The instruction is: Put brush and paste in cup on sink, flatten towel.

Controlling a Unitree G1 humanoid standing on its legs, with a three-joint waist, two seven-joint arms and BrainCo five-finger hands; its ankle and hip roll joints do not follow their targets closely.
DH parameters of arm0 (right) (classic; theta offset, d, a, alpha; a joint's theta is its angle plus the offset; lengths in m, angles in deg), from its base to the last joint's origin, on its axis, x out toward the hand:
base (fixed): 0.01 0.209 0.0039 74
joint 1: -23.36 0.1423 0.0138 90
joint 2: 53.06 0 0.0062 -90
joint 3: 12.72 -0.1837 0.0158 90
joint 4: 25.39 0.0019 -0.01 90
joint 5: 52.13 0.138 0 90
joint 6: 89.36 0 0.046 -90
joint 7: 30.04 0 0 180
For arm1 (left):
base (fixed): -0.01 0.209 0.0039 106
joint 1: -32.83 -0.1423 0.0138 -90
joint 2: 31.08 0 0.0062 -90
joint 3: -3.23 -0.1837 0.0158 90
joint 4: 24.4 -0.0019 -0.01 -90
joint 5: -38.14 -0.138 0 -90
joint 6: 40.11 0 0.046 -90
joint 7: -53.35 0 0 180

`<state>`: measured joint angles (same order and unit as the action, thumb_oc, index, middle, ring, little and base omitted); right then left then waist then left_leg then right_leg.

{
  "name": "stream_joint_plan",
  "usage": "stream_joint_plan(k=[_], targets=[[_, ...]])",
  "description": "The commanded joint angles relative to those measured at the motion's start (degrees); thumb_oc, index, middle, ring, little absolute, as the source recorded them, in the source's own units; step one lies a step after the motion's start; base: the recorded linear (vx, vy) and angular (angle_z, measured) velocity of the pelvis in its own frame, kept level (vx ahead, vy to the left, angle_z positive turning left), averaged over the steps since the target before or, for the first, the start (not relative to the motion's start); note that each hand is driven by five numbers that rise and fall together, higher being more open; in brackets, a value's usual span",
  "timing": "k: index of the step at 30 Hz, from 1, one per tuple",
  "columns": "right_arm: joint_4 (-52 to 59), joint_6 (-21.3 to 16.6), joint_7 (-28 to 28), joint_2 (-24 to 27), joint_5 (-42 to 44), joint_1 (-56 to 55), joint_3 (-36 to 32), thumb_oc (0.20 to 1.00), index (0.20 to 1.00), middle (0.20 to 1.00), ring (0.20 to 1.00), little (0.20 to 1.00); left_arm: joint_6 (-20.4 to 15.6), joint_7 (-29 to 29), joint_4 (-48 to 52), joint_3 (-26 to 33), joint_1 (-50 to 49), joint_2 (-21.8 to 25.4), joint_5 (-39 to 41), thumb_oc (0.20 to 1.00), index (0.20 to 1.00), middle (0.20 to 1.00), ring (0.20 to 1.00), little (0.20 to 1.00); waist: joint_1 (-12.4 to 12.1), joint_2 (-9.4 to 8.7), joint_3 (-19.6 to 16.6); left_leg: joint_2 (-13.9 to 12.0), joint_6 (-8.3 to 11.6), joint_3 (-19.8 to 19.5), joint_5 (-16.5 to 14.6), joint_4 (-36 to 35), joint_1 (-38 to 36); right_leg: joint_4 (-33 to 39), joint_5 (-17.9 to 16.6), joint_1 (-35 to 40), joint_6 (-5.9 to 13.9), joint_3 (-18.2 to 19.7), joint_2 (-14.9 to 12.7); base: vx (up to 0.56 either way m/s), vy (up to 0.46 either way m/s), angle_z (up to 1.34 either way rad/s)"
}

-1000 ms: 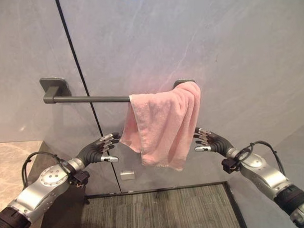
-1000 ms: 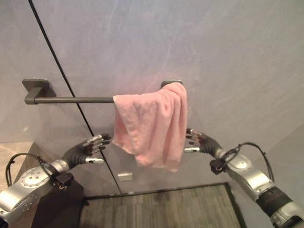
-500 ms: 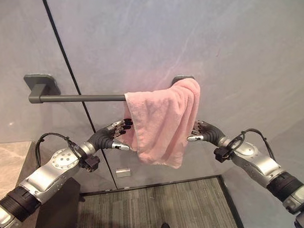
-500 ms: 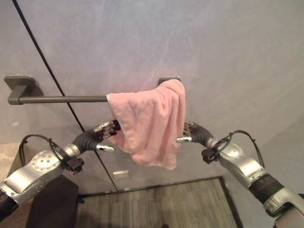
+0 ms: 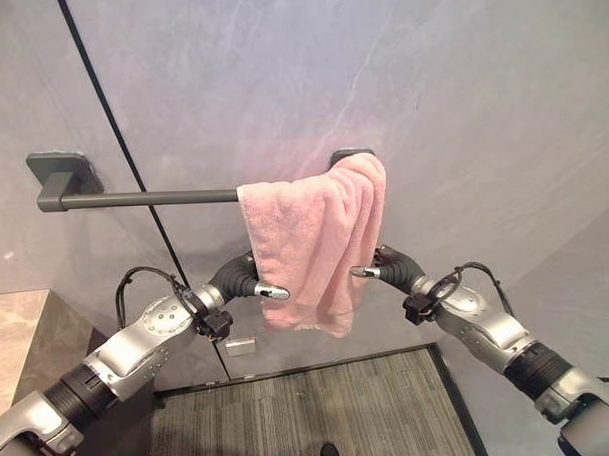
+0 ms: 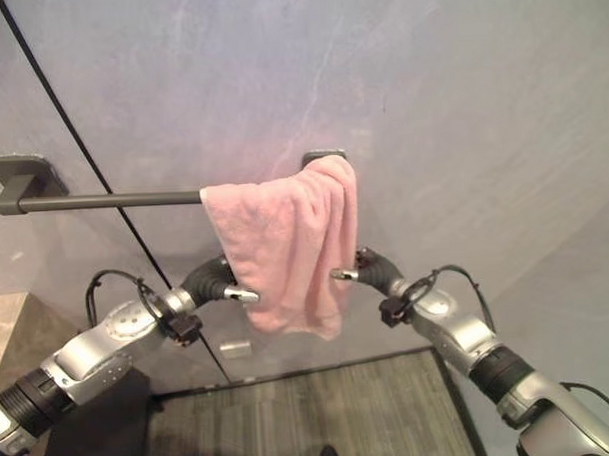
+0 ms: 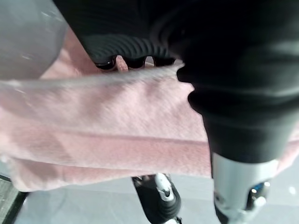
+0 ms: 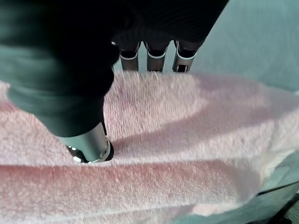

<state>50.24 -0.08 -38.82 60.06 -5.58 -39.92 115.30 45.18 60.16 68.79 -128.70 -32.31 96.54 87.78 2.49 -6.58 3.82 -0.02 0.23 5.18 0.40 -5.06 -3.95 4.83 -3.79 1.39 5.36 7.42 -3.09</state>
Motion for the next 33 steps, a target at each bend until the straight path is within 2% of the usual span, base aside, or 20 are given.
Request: stream_joint_plan(k=[1, 2, 5, 7, 9, 10, 11, 14, 15, 16, 18, 19, 20, 23, 24, 27, 28, 33], targets=[[0.1, -1.0, 0.6, -0.1, 3.4, 6.0, 1.5, 0.2, 0.2, 0.2, 0.2, 0.2, -2.1, -0.6, -0.9, -2.0, 4.2, -0.7, 1.3, 0.504, 0.504, 0.504, 0.504, 0.504, -0.8, 0.76, -2.5, -1.1, 0.76, -0.1, -0.3, 1.1, 1.6, -3.9, -3.6, -2.5, 6.32, 0.2, -4.1, 0.0, 0.0, 0.0], [0.1, -0.9, 0.4, -0.3, 3.5, 6.1, 1.9, 0.2, 0.2, 0.2, 0.2, 0.2, -2.1, -0.7, -0.7, -1.6, 3.8, -0.4, 1.2, 0.467, 0.467, 0.467, 0.467, 0.467, -0.9, 0.78, -2.6, -1.1, 0.78, -0.1, -0.3, 1.0, 1.5, -3.7, -3.5, -2.3, 6.35, 0.2, -4.1, 0.0, 0.0, 0.0], [0.6, -0.7, 0.2, 0.2, 3.2, 6.0, 1.7, 0.2, 0.2, 0.2, 0.2, 0.2, -2.0, -0.7, -0.4, -0.5, 3.0, 0.8, 0.8, 0.435, 0.435, 0.435, 0.435, 0.435, -1.1, 0.75, -2.7, -1.2, 0.81, -0.1, -0.3, 0.9, 1.4, -3.4, -3.6, -2.1, 6.38, 0.0, -4.2, 0.0, 0.0, 0.0], [1.7, -0.8, 0.2, 1.0, 2.3, 5.2, 1.3, 0.2, 0.2, 0.2, 0.2, 0.2, -1.9, -1.0, -0.1, 1.2, 1.1, 2.3, -0.5, 0.438, 0.438, 0.438, 0.438, 0.438, -1.2, 0.74, -2.7, -1.2, 0.82, -0.2, -0.3, 0.8, 1.4, -3.1, -3.6, -2.0, 6.35, -0.1, -4.2, 0.0, 0.0, 0.0], [3.5, -1.1, 0.0, 2.7, 0.6, 3.7, -0.2, 0.2, 0.2, 0.2, 0.2, 0.2, -1.4, -1.7, 0.3, 5.4, -2.9, 5.0, -3.8, 0.41, 0.41, 0.41, 0.41, 0.41, -1.7, 0.72, -2.7, -1.2, 0.8, -0.3, -0.3, 0.8, 1.5, -3.1, -3.6, -2.0, 6.33, -0.3, -4.2, 0.0, 0.0, 0.0], [3.5, -1.1, 0.0, 2.6, 0.6, 3.7, -0.1, 0.2, 0.2, 0.2, 0.2, 0.2, -1.4, -1.7, 0.4, 5.5, -3.1, 5.0, -3.8, 0.379, 0.379, 0.379, 0.379, 0.379, -1.6, 0.74, -2.7, -1.2, 0.8, -0.3, -0.3, 0.8, 1.5, -3.1, -3.6, -1.9, 6.33, -0.3, -4.2, 0.0, 0.0, 0.0], [4.4, -1.4, 0.2, 3.6, -1.0, 2.0, -1.9, 0.2, 0.2, 0.2, 0.2, 0.2, -1.2, -2.2, 0.6, 9.3, -6.7, 6.7, -6.8, 0.363, 0.363, 0.363, 0.363, 0.363, -2.1, 0.71, -2.6, -1.2, 0.75, -0.5, -0.3, 0.9, 1.5, -3.1, -3.5, -1.9, 6.31, -0.6, -4.3, 0.0, 0.0, 0.0], [5.9, -1.8, 0.2, 4.0, -2.8, -0.8, -5.0, 0.2, 0.2, 0.2, 0.2, 0.2, -1.3, -2.9, 1.9, 16.4, -12.8, 7.9, -10.8, 0.351, 0.351, 0.351, 0.351, 0.351, -2.7, 0.63, -2.7, -1.2, 0.68, -0.7, -0.4, 0.8, 1.4, -3.0, -3.2, -1.5, 6.26, -1.0, -4.3, 0.0, 0.0, 0.0], [6.5, -2.0, 0.2, 3.9, -3.4, -1.6, -6.2, 0.2, 0.2, 0.2, 0.2, 0.2, -1.2, -3.0, 2.4, 18.8, -14.9, 7.9, -11.7, 0.325, 0.325, 0.325, 0.325, 0.325, -2.9, 0.63, -2.7, -1.2, 0.65, -0.8, -0.4, 0.8, 1.4, -2.9, -3.2, -1.4, 6.26, -1.1, -4.4, 0.01, -0.002, 0.07], [7.8, -2.4, 0.3, 3.3, -4.3, -3.3, -8.3, 0.2, 0.2, 0.2, 0.2, 0.2, -1.3, -3.9, 3.7, 23.7, -18.3, 7.6, -13.7, 0.256, 0.256, 0.256, 0.256, 0.256, -3.3, 0.54, -2.8, -1.2, 0.6, -1.0, -0.5, 0.9, 1.3, -2.9, -3.0, -1.3, 6.26, -1.3, -4.4, 0.01, -0.004, 0.08], [9.2, -2.5, 0.1, 3.3, -5.0, -3.8, -9.3, 0.2, 0.2, 0.2, 0.2, 0.2, -1.5, -3.9, 4.9, 26.3, -20.1, 7.7, -13.8, 0.206, 0.206, 0.206, 0.206, 0.206, -3.4, 0.48, -3.0, -1.2, 0.57, -1.2, -0.5, 0.8, 1.3, -2.8, -2.8, -1.2, 6.27, -1.4, -4.5, 0.0, -0.005, 0.05], [9.2, -2.5, 0.1, 3.3, -5.0, -3.7, -9.2, 0.2, 0.2, 0.2, 0.2, 0.2, -1.4, -3.9, 5.0, 26.4, -20.2, 7.7, -13.8, 0.209, 0.209, 0.209, 0.209, 0.209, -3.4, 0.48, -3.0, -1.2, 0.57, -1.2, -0.5, 0.8, 1.3, -2.8, -2.8, -1.2, 6.27, -1.4, -4.5, 0.01, -0.004, 0.1], [11.8, -2.9, 0.1, 3.9, -5.3, -3.6, -10.1, 0.2, 0.2, 0.2, 0.2, 0.2, -2.2, -4.8, 7.3, 29.8, -21.7, 7.7, -13.8, 0.209, 0.209, 0.209, 0.209, 0.209, -3.7, 0.35, -3.2, -1.1, 0.55, -1.5, -0.5, 0.8, 1.2, -2.7, -2.8, -0.9, 6.24, -1.5, -4.6, 0.01, -0.002, 0.12], [14.5, -3.4, 0.0, 4.1, -5.1, -3.1, -10.5, 0.2, 0.2, 0.2, 0.2, 0.2, -2.7, -5.7, 8.6, 31.9, -22.3, 7.0, -13.3, 0.2, 0.2, 0.2, 0.2, 0.2, -3.9, 0.21, -3.3, -1.1, 0.56, -1.8, -0.5, 0.7, 1.2, -2.6, -2.6, -0.8, 6.21, -1.7, -4.7, 0.0, -0.003, 0.07], [17.7, -4.0, 0.1, 4.5, -4.9, -2.1, -11.0, 0.2, 0.2, 0.2, 0.2, 0.2, -3.5, -6.7, 10.6, 34.2, -22.5, 6.4, -12.1, 0.2, 0.2, 0.2, 0.2, 0.2, -4.2, 0.05, -3.4, -1.1, 0.59, -1.9, -0.4, 0.7, 1.3, -2.5, -2.5, -0.7, 6.19, -1.9, -4.8, -0.01, -0.008, 0.05], [19.9, -4.4, 0.2, 4.7, -4.7, -1.2, -11.2, 0.2, 0.2, 0.2, 0.2, 0.2, -4.0, -7.4, 11.9, 35.4, -22.7, 5.0, -10.8, 0.2, 0.2, 0.2, 0.2, 0.2, -4.3, -0.08, -3.4, -1.1, 0.61, -2.0, -0.4, 0.6, 1.3, -2.5, -2.5, -0.6, 6.18, -2.1, -4.8, -0.02, -0.006, 0.04], [22.2, -4.7, 0.1, 4.7, -4.2, -0.4, -11.2, 0.2, 0.2, 0.2, 0.2, 0.2, -4.6, -8.1, 12.9, 36.3, -22.9, 2.9, -9.1, 0.2, 0.2, 0.2, 0.2, 0.2, -4.5, -0.25, -3.5, -1.1, 0.64, -2.2, -0.4, 0.6, 1.5, -2.5, -2.4, -0.7, 6.15, -2.2, -4.9, -0.01, -0.003, 0.04], [26.9, -4.7, -0.1, 3.7, -2.9, 0.9, -10.8, 0.2, 0.2, 0.2, 0.2, 0.2, -5.7, -9.8, 16.4, 39.1, -23.6, -1.1, -7.3, 0.2, 0.2, 0.2, 0.2, 0.2, -4.7, -0.6, -3.5, -1.0, 0.58, -2.3, -0.3, 0.6, 1.5, -2.3, -2.3, -0.5, 6.02, -2.3, -5.1, -0.01, -0.004, 0.02]])
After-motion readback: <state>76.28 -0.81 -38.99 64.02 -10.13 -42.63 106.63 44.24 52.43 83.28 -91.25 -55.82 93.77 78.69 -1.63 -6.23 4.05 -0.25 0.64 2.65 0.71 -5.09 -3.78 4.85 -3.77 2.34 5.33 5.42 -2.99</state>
